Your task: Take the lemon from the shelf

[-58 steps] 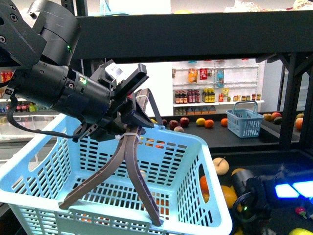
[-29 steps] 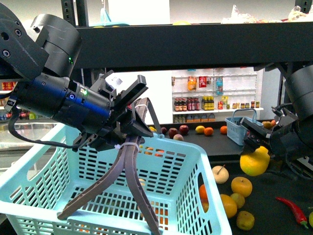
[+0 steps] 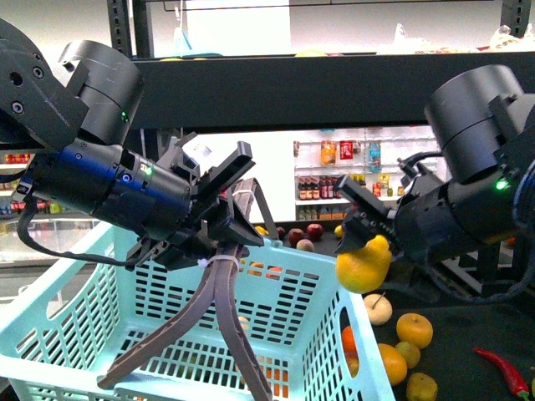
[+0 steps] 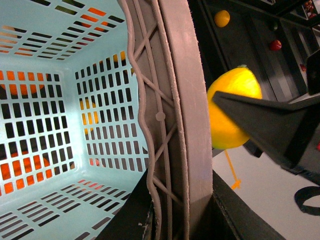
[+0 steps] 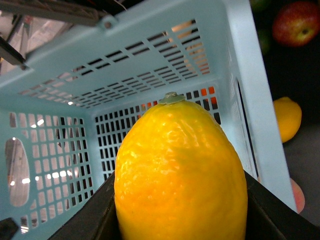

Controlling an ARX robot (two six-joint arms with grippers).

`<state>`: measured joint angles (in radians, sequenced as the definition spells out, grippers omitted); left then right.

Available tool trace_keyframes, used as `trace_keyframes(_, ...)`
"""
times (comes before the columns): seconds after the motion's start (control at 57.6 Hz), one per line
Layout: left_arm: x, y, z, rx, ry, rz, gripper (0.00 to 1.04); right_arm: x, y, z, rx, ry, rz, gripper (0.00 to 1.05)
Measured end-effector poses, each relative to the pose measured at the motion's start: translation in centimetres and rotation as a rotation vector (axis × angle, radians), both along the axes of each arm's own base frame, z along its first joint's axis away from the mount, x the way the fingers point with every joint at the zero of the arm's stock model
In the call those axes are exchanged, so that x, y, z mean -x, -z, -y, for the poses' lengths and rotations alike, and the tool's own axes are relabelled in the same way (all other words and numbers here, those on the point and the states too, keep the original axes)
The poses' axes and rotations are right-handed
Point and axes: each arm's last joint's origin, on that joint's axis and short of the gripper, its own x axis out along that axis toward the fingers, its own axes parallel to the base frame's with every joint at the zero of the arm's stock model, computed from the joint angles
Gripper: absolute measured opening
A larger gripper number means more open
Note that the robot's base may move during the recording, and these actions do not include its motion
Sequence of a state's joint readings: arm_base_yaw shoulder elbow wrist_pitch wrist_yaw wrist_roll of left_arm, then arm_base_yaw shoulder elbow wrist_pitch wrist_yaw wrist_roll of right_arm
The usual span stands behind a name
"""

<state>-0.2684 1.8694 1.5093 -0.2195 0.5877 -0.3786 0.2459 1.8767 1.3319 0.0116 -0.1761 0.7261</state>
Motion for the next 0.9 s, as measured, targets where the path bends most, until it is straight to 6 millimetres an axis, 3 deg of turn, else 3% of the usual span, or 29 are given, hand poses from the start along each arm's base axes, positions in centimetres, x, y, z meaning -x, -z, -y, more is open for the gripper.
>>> trace_keyframes(0.209, 0.0, 0.0, 0.0, -0.001, -0.001, 0.000, 0.20, -0.5, 2.5, -1.7, 0.024, -0.024, -0.054, 0.49)
trace_keyframes(0.348, 0.0, 0.0, 0.0, -0.001, 0.000, 0.000, 0.20, -0.6, 2.5, -2.1, 0.013, -0.051, -0.035, 0.70)
trace_keyframes(0.521, 0.0, 0.0, 0.0, -0.001, 0.000, 0.000, 0.20, -0.4, 0.9, -1.7, -0.020, -0.067, 0.037, 0.98)
trace_keyframes(0.556, 0.0, 0.0, 0.0, 0.000, 0.001, -0.001, 0.20, -0.2, 0.1, -1.0, -0.032, -0.063, 0.063, 1.04)
trace_keyframes(0.626, 0.0, 0.0, 0.0, 0.001, -0.002, -0.003, 0.20, 0.3, -1.1, 0.4, -0.043, -0.046, 0.101, 1.02)
trace_keyframes(0.765, 0.0, 0.1, -0.1, -0.004, -0.008, 0.000, 0.20, 2.1, -4.0, 6.0, -0.046, 0.021, 0.228, 1.02)
trace_keyframes(0.834, 0.0, 0.1, -0.1, -0.004, -0.008, -0.001, 0.20, 2.8, -4.0, 8.2, -0.018, 0.050, 0.264, 1.02)
trace_keyframes(0.904, 0.0, 0.0, 0.0, -0.002, -0.004, -0.001, 0.20, 3.3, -2.7, 11.0, 0.024, 0.083, 0.261, 1.02)
